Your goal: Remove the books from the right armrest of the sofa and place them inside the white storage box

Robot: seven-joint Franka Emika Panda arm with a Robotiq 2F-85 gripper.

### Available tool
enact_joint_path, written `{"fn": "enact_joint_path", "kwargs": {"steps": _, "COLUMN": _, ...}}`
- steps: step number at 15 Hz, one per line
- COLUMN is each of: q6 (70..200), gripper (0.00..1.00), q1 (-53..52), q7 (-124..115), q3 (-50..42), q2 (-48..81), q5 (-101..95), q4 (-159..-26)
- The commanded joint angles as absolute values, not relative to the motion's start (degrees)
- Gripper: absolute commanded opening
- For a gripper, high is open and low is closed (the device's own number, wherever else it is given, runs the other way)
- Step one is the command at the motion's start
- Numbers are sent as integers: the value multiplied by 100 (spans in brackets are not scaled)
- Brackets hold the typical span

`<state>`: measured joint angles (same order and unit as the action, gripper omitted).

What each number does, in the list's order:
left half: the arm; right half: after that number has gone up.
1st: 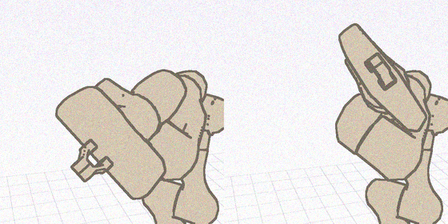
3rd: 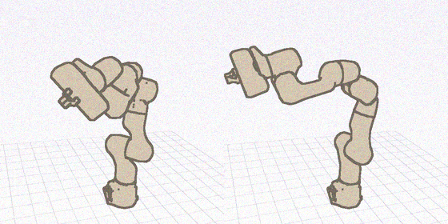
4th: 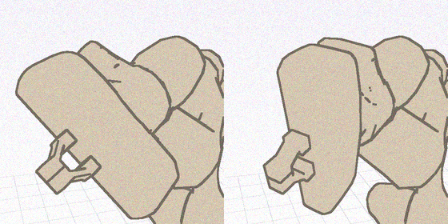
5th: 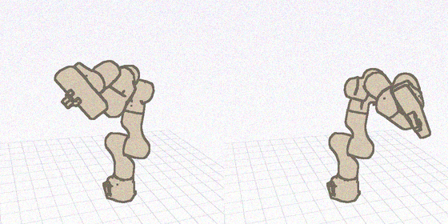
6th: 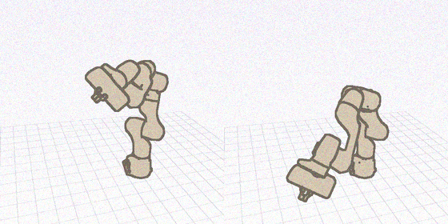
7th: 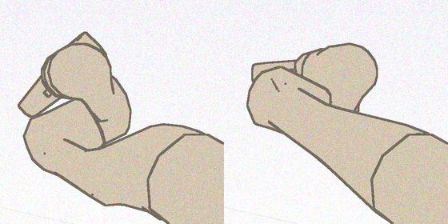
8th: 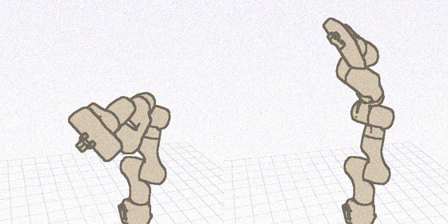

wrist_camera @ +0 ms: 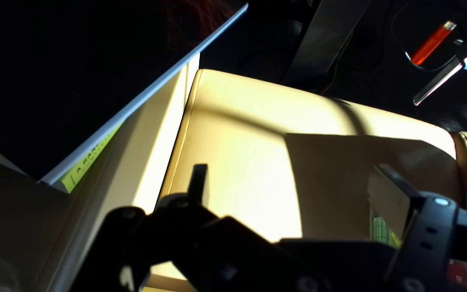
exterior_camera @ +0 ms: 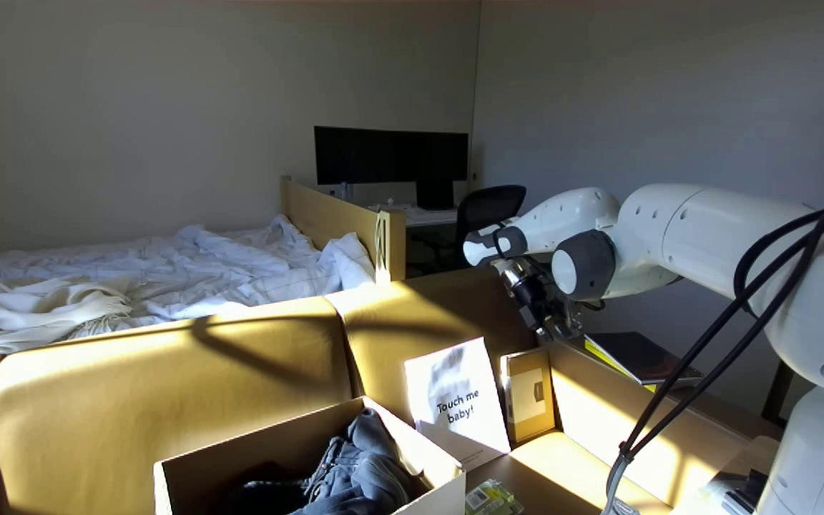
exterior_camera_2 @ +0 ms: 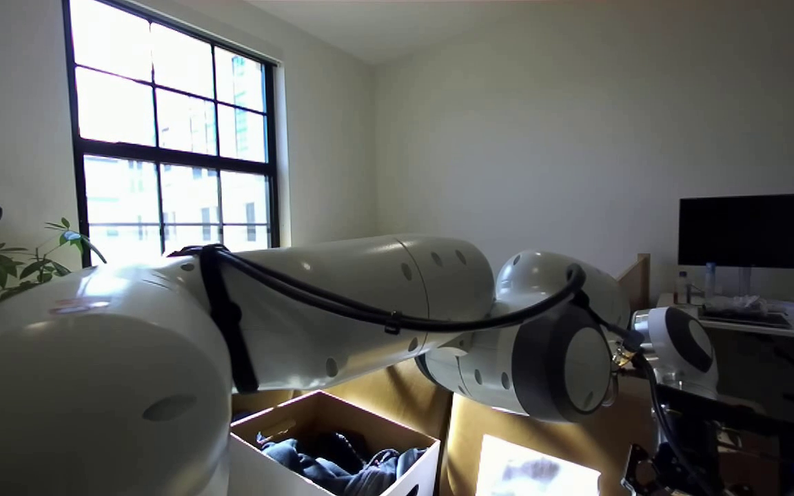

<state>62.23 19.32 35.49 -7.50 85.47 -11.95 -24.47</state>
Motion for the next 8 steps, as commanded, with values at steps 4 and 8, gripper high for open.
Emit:
{"fn": "enact_joint_path", "kwargs": {"steps": 4, "q6": 6356, "gripper": 100, "q1": 2174, "q7": 2862, "q3": -376, "q2": 8546, "q5": -604, "q4": -2352}}
{"fn": "enact_joint_path", "kwargs": {"steps": 8, "q6": 7036, "gripper": 100, "q1": 2382, "q7": 2352, "q3": -250, "q2": 8542, "q5": -251, "q4": -2135}}
